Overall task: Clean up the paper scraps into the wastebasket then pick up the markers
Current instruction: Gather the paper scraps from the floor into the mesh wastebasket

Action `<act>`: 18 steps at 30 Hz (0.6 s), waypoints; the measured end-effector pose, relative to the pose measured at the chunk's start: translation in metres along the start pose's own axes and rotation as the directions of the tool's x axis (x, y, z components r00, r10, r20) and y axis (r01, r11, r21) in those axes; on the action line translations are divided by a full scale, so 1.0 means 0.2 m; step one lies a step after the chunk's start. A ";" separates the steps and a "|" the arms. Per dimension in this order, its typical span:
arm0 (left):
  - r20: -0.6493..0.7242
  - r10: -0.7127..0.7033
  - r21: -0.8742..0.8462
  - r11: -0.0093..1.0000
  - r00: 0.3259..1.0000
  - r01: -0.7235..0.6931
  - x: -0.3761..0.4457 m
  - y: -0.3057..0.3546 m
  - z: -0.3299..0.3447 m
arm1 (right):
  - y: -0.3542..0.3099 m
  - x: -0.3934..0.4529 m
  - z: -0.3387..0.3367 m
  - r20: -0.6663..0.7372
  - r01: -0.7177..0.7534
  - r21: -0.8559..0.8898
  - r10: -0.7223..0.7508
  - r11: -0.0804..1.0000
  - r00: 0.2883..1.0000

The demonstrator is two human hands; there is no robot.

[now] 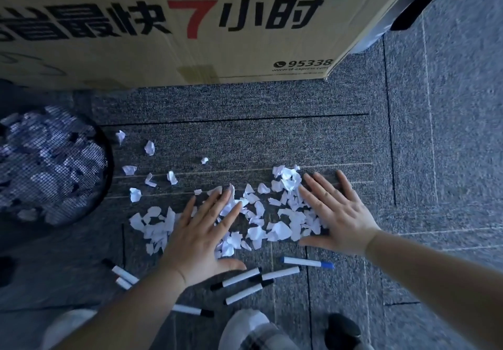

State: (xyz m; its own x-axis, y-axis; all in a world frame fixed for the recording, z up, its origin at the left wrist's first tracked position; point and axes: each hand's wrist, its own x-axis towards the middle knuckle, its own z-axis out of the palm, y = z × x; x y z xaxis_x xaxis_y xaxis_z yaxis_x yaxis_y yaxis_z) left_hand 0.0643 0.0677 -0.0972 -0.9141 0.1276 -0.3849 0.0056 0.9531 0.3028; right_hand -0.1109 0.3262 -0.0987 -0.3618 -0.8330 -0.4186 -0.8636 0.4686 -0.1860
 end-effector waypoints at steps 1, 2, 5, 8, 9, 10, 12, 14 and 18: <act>-0.004 -0.003 -0.002 1.000 1.000 0.003 0.02 0.00 0.00 | -0.02 0.03 -0.01 -0.002 -0.009 -0.001 0.009 1.000 1.000; -0.011 -0.002 -0.001 1.000 1.000 0.002 0.04 0.01 0.00 | -0.04 0.06 -0.01 -0.010 -0.009 -0.005 0.009 1.000 1.000; -0.048 0.017 0.016 1.000 0.999 -0.017 0.14 0.03 0.00 | -0.06 0.15 -0.03 -0.043 0.028 -0.019 -0.028 0.999 0.999; -0.108 -0.004 0.029 1.000 0.994 0.007 0.20 0.05 -0.02 | -0.06 0.24 -0.07 -0.096 0.071 -0.011 -0.071 0.997 0.993; -0.137 -0.010 0.041 0.999 0.991 0.016 0.21 0.05 -0.02 | -0.06 0.27 -0.08 -0.103 0.097 -0.023 -0.099 0.995 0.990; -0.169 -0.006 0.056 0.998 0.986 0.016 0.21 0.05 -0.01 | -0.07 0.30 -0.09 -0.106 0.134 -0.044 -0.138 0.990 0.985; -0.272 0.030 0.098 0.995 0.962 -0.003 0.21 0.05 0.01 | -0.08 0.35 -0.10 -0.109 0.211 -0.095 -0.221 0.973 0.969; -0.361 0.067 0.147 0.989 0.930 -0.014 0.21 0.03 0.03 | -0.08 0.38 -0.10 -0.153 0.258 -0.134 -0.277 0.957 0.949; -0.387 0.106 0.177 0.983 0.916 -0.039 0.21 0.03 0.00 | -0.10 0.41 -0.08 -0.303 0.293 -0.193 -0.341 0.936 0.890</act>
State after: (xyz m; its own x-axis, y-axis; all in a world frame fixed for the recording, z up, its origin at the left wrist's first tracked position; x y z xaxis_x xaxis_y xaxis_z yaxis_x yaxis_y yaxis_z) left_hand 0.0253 0.0782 -0.1124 -0.9936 0.1114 0.0173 0.1127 0.9810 0.1580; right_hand -0.1287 0.2440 -0.1145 -0.1340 -0.9902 -0.0400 -0.9825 0.1380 -0.1250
